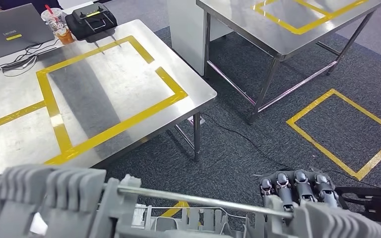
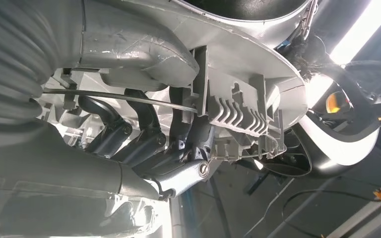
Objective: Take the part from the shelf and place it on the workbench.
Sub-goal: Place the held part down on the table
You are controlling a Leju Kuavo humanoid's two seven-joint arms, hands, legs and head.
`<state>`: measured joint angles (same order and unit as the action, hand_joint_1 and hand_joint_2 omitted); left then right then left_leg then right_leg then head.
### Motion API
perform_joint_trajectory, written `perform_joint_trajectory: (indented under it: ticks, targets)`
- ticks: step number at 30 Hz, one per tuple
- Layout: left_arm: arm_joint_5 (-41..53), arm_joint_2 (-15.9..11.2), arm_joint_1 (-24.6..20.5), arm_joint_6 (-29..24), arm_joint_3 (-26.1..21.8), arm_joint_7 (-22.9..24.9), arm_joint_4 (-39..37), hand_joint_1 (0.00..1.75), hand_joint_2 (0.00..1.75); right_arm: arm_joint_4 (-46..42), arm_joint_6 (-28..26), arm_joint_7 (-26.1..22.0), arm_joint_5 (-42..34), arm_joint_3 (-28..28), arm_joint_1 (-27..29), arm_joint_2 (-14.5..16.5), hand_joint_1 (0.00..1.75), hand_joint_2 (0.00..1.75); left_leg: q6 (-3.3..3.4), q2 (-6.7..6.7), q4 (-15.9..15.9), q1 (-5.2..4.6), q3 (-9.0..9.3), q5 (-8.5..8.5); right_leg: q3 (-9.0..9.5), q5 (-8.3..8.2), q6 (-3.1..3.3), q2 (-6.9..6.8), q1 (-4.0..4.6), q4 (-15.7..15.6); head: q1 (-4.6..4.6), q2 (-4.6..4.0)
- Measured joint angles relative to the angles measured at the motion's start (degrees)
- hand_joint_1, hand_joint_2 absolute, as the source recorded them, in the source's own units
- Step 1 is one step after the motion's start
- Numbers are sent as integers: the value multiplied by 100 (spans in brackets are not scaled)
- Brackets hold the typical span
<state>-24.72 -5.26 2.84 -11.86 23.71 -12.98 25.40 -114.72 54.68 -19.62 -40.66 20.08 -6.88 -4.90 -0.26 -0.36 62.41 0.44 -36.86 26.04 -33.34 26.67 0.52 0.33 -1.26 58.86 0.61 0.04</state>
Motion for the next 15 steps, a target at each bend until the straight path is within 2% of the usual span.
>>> perform_joint_trajectory:
  ticks: [2,3,6,7,9,10,11,12,13,14,15]
  targets:
    - [2,-4,1,-5,-12,-1,1,0,175,-2,1,-47,62,-2,-8,2,175,175,70,11,-320,-44,141,-75,27,28,-40,-3,14,-13,-1,0]
    - [3,-6,5,-6,-21,-2,2,0,175,-2,2,-71,103,-3,-15,2,175,175,98,9,-342,-63,158,-46,33,35,-69,-3,24,-25,1,0]
    - [6,0,14,-7,-45,-4,3,0,175,-5,7,-139,214,-16,-36,-2,175,175,164,0,-488,-45,261,-139,1,113,-134,-10,31,59,-1,0]
    - [7,7,12,-5,-50,-5,3,0,175,-5,8,-158,239,-22,-45,-4,175,175,184,-3,-532,-34,291,-160,-101,215,-127,-11,31,264,-4,0]
    - [7,19,10,-1,-66,-7,4,0,175,-4,9,-194,284,-29,-53,-11,175,175,216,-15,-549,-38,306,-161,-466,492,-89,-14,30,966,-9,0]
    - [7,21,12,1,-75,-7,3,0,175,-3,10,-215,309,-30,-51,-15,175,175,224,-30,-546,-41,305,-159,-647,588,-84,-14,30,1304,-9,0]
    - [7,23,13,5,-83,-7,3,0,175,-2,10,-235,335,-30,-46,-20,175,175,227,-52,-544,-43,305,-155,-751,603,-102,-15,27,1476,-8,0]
    - [7,26,14,8,-88,-7,3,0,175,-2,10,-254,361,-30,-44,-25,175,175,227,-91,-539,-41,307,-152,-742,528,-140,-14,20,1416,-9,0]
    - [8,30,14,12,-92,-7,3,0,175,-1,10,-277,387,-29,-44,-32,175,175,219,-136,-529,-38,309,-147,-627,388,-188,-2,9,1148,-9,0]
    - [9,36,14,15,-96,-8,4,0,175,-1,10,-304,412,-28,-46,-38,175,175,204,-188,-507,-34,304,-137,-445,227,-231,57,-8,752,-10,0]
    - [11,41,13,16,-101,-9,4,0,175,-1,10,-333,437,-28,-49,-44,175,175,177,-242,-467,-44,284,-117,-266,100,-243,123,-17,394,-9,0]
